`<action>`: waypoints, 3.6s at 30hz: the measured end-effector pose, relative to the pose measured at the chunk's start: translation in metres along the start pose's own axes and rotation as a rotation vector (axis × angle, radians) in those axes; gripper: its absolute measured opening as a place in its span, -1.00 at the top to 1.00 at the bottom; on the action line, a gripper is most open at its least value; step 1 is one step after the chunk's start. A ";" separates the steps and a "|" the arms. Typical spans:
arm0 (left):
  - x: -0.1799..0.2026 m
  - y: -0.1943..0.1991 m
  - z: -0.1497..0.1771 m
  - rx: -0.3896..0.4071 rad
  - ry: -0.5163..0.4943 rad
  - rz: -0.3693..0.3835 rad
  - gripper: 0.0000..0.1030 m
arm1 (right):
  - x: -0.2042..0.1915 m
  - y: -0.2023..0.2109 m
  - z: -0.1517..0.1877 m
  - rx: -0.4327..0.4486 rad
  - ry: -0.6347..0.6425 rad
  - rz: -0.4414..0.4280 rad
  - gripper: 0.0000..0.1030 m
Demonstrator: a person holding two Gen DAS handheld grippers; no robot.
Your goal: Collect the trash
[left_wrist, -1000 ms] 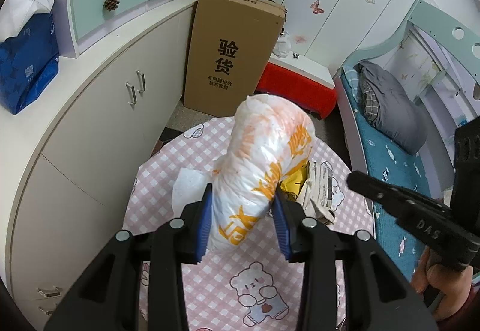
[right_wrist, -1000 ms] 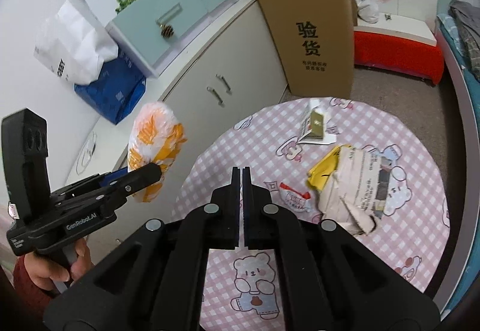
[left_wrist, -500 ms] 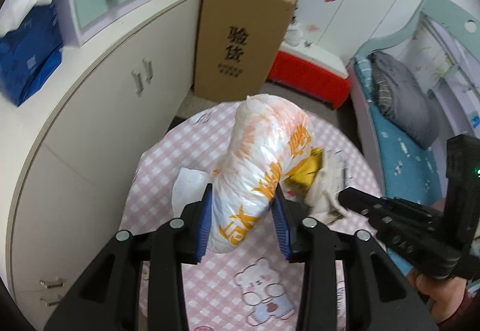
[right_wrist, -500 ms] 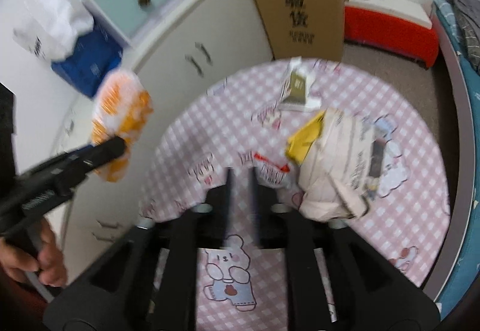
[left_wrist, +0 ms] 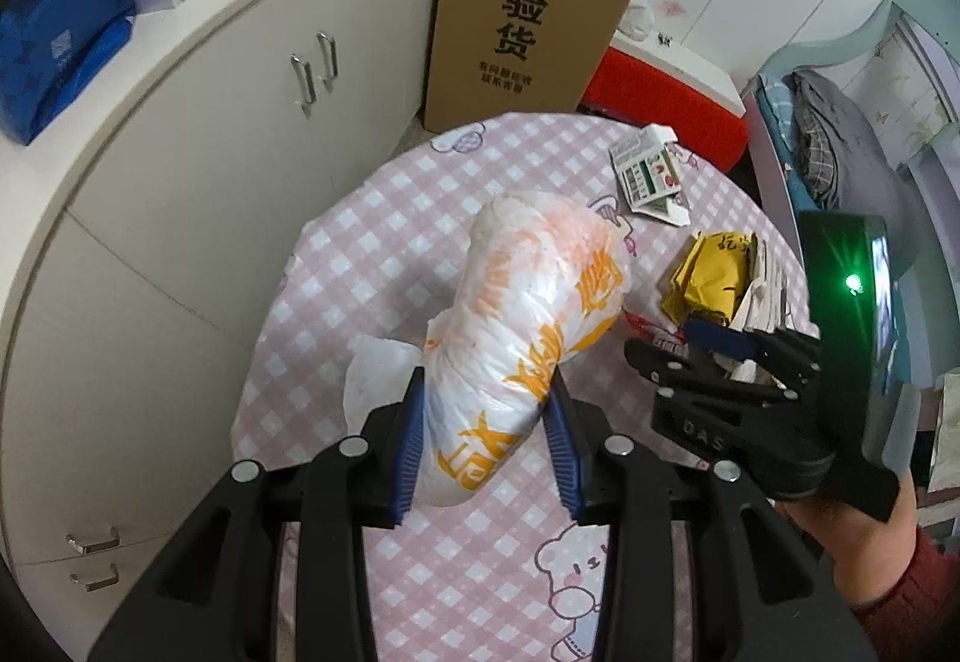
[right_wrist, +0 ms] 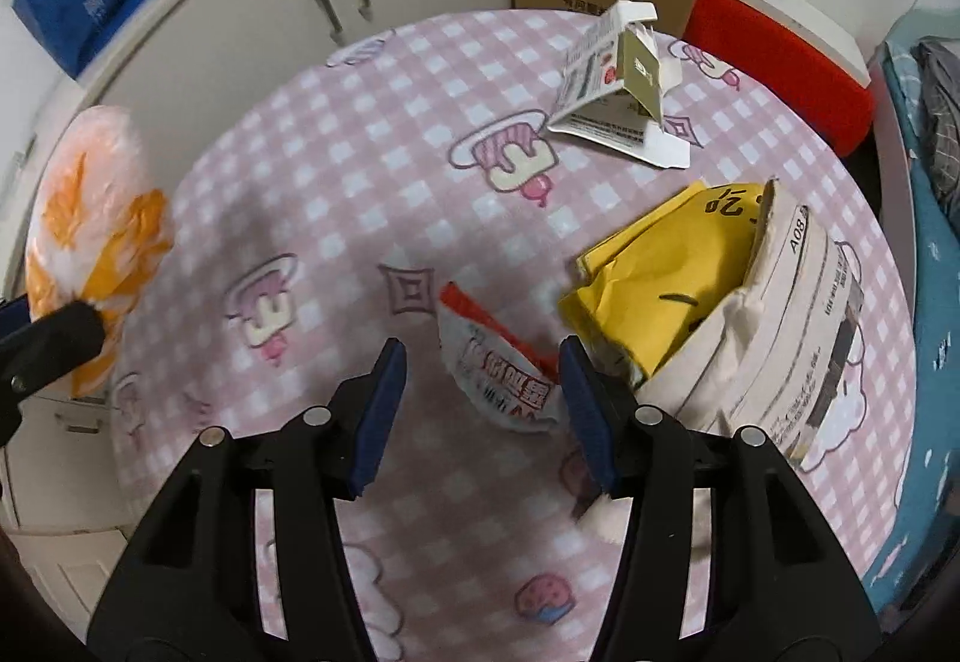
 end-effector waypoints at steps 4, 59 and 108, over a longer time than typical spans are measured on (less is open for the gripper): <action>0.002 -0.009 -0.003 -0.009 0.004 0.005 0.30 | 0.002 -0.005 0.001 -0.014 0.009 -0.017 0.29; 0.523 -0.137 0.030 -0.131 -0.342 0.258 -0.47 | 0.509 0.150 0.213 0.211 -0.704 -0.046 0.80; 0.222 0.042 0.018 0.123 -0.051 0.148 -0.56 | 0.206 0.192 0.090 0.281 -0.334 -0.099 -0.17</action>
Point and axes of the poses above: each gripper's, at about its wrist camera, not at the fingertips, and y roughly against the way its jaws point, x to its right, z to its underside, the point moved 3 cm from there along -y, roughly the way its jaws point, and after that the axes turned 14 degrees about z, right-handed, at the moved point
